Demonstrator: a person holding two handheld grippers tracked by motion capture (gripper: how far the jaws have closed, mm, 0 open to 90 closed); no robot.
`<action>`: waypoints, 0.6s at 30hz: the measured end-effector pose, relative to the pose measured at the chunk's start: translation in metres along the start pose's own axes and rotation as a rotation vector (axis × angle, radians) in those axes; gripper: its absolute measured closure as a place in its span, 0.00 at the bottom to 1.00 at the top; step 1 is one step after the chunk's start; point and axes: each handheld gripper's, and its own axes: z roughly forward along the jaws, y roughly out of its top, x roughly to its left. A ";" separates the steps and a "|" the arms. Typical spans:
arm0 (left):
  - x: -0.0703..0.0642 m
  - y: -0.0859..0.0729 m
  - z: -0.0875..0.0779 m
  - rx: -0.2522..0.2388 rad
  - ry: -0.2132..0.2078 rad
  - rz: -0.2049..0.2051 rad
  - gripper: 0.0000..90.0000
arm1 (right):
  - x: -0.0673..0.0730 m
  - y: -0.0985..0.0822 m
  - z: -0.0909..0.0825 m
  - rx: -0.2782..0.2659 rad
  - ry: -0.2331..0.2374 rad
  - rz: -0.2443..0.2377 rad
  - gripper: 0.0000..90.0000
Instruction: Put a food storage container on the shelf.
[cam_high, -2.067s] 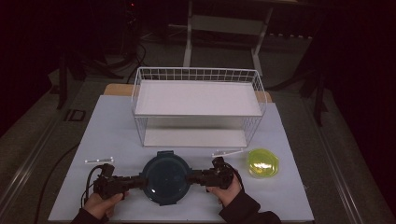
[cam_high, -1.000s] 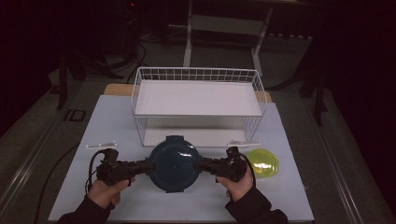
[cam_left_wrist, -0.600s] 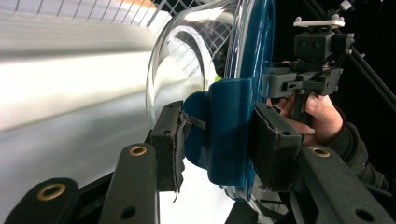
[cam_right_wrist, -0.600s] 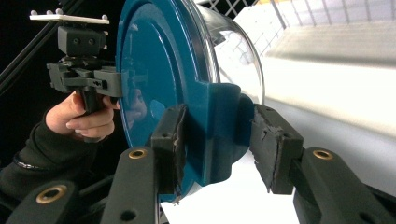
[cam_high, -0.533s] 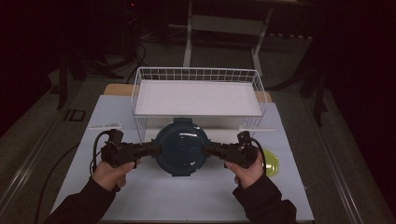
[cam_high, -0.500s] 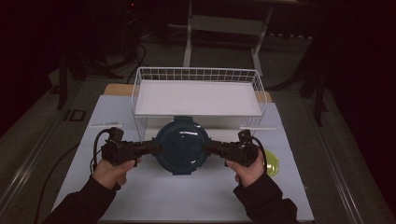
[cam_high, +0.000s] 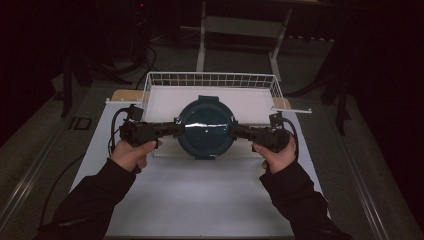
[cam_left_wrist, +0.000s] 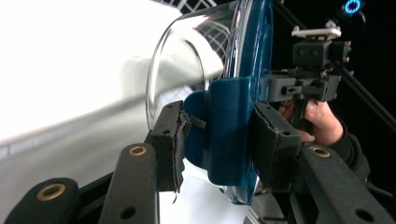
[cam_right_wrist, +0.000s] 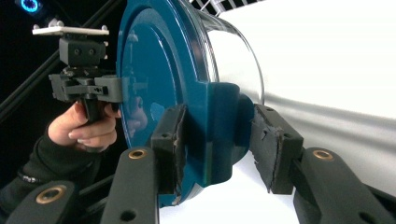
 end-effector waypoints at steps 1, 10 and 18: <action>0.000 0.003 0.002 -0.008 -0.001 0.002 0.63 | -0.001 0.003 -0.001 -0.002 -0.002 0.001 0.62; 0.012 0.026 0.017 -0.035 -0.009 -0.021 0.63 | -0.012 0.027 -0.003 -0.028 -0.025 0.033 0.62; 0.019 0.031 0.023 -0.041 -0.016 -0.063 0.63 | -0.021 0.035 -0.002 -0.032 -0.020 0.064 0.62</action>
